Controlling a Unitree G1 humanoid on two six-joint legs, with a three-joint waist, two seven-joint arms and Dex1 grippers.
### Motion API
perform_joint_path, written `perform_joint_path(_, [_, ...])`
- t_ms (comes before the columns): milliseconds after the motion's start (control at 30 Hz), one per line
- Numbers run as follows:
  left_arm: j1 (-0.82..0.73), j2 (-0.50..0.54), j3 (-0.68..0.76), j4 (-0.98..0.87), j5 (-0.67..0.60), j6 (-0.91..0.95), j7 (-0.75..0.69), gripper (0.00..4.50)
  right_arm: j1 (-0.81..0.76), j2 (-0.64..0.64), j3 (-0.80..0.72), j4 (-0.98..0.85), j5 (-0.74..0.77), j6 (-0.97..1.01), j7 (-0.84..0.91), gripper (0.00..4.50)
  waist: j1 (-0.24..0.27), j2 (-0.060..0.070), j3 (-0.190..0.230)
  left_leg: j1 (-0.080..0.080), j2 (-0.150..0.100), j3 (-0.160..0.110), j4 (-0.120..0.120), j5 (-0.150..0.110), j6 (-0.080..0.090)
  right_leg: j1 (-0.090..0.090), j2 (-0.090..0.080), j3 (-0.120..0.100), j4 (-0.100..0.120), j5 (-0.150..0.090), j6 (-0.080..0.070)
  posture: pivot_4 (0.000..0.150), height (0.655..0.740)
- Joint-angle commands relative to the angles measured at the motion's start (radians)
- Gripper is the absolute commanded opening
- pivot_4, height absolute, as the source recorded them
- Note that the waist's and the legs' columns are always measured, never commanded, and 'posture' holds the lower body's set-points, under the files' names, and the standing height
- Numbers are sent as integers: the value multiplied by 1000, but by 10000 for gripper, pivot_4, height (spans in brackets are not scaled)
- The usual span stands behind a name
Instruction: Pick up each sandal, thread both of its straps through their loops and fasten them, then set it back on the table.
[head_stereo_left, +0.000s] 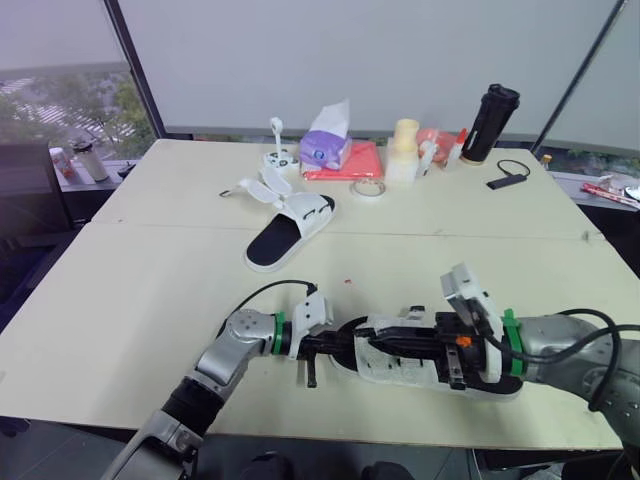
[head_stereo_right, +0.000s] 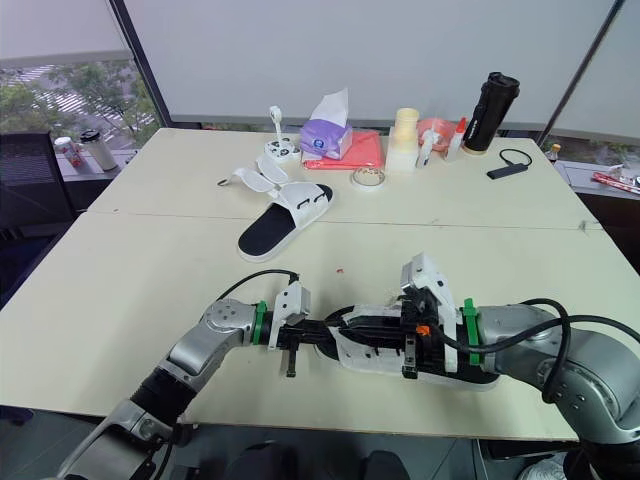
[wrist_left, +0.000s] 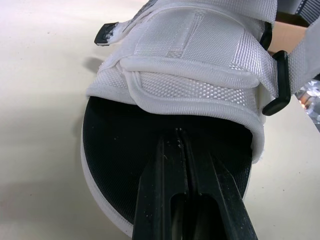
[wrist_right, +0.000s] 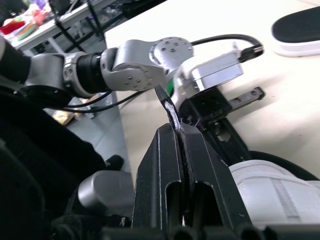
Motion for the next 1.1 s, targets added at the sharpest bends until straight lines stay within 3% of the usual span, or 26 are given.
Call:
perform_joint_path(33, [36,29,-48,130,103,53,32,0,-46,50,-36,29,7,-42,-47,210,-1,0,0,0,0,0,0,0,0,0,0,0,0,0,0,1500,7400])
perform_joint_path(300, [41,23,-39,130,95,64,45,0,-141,154,4,240,-81,12,-202,210,-1,0,0,0,0,0,0,0,0,-1,0,0,0,0,0,1500,7400])
perform_joint_path(600, [50,22,-33,120,92,72,59,0,-151,184,0,318,-161,44,-254,210,-2,1,0,0,0,0,0,0,0,-2,0,0,1,0,0,1500,7400])
perform_joint_path(1100, [52,18,-38,124,92,62,55,0,-54,308,-235,257,52,86,-397,210,-1,1,0,0,0,0,0,0,0,-2,-1,0,0,0,-1,1500,7400])
